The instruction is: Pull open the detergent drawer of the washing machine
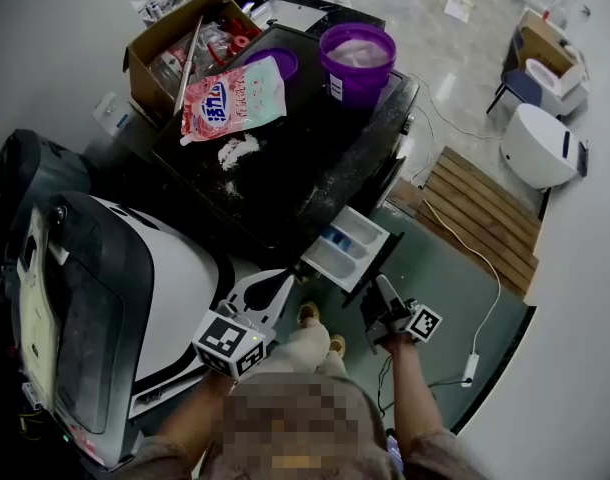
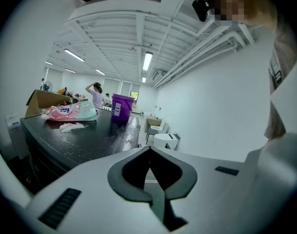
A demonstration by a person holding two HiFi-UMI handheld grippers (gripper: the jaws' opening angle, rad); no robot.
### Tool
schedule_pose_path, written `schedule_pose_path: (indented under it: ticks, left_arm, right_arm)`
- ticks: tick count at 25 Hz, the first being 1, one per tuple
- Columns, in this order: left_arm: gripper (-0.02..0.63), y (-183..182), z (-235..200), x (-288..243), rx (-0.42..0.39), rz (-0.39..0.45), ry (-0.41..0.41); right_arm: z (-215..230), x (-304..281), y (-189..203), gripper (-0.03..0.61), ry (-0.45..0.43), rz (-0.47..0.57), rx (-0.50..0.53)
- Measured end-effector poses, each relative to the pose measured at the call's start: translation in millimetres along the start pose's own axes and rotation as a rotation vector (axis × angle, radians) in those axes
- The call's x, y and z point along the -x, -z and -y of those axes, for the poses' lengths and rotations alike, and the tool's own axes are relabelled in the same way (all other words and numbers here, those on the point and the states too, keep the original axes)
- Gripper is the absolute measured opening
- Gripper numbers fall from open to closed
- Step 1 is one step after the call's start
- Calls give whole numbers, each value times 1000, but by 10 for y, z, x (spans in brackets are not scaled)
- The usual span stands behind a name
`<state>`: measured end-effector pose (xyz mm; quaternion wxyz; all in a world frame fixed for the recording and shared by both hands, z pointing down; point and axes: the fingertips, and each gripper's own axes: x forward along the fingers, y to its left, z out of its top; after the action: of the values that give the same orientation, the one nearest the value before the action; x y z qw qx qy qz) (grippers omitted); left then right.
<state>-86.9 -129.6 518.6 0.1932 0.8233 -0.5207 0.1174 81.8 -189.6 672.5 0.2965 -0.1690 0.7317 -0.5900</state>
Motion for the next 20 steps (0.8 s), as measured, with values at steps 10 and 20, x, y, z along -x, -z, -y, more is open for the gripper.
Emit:
schedule_pose_path:
  ticks: [10,20]
  left_arm:
    - [21,-33,75,-90,-6,-1,19]
    - [21,-42,79,-125,-11,-11,33]
  right_arm:
    - [2,109,-29,339,1,7,-11]
    - [22,109,-20,348,9,-9,-2]
